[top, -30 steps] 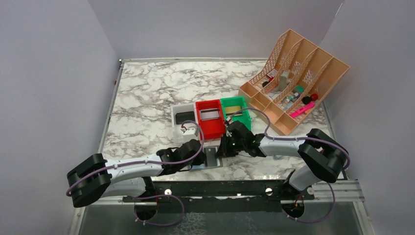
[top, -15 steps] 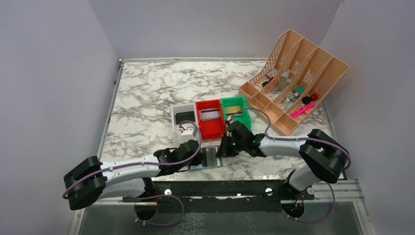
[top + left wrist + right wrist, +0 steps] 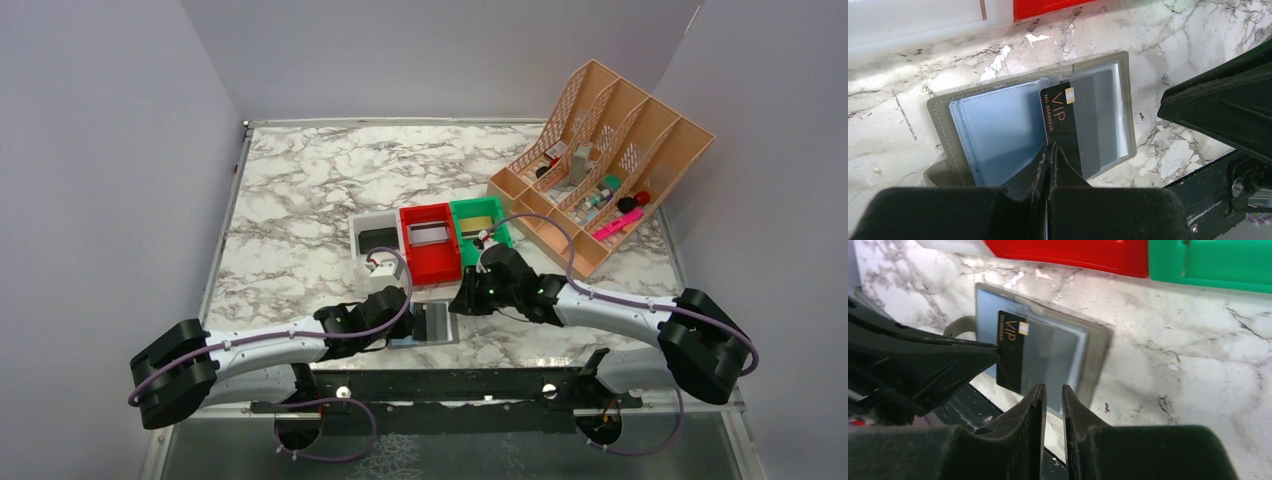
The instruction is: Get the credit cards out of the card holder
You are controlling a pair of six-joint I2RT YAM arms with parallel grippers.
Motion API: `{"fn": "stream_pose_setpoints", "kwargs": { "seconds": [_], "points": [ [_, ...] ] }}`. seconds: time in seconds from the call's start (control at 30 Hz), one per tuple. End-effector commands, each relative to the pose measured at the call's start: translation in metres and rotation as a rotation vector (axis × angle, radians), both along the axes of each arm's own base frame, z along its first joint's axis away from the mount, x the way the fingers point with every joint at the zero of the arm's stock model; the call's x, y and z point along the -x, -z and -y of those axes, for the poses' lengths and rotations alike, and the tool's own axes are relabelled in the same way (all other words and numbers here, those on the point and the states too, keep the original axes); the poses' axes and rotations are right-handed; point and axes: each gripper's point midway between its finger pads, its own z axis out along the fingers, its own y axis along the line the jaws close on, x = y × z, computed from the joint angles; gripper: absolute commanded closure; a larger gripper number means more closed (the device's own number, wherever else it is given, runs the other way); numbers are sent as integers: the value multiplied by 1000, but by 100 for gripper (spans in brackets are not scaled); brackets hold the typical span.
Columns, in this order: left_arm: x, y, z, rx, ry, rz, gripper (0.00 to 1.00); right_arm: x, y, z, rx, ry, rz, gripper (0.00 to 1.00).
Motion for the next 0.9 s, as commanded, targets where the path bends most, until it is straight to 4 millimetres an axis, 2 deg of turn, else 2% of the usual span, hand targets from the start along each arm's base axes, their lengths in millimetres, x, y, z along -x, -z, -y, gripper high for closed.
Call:
{"fn": "stream_pose_setpoints", "kwargs": {
  "seconds": [0.0,0.2,0.43,0.53,0.7,0.87],
  "points": [
    [0,-1,3,3,18,14,100,9,-10,-14,-94,-69,0,75],
    [-1,-3,1,1,12,22,100,12,-2,-28,-124,-96,-33,68],
    [-1,-4,1,4,15,22,100,18,10,-45,-169,-173,-69,67],
    [0,-4,2,0,26,23,100,13,25,-40,-110,-136,-90,66],
    [-2,-9,-6,-29,11,37,100,5,54,-18,50,-29,-121,67],
    [-3,-13,-18,-34,-19,61,100,4,55,-16,68,-18,-124,69]
  ]
}}
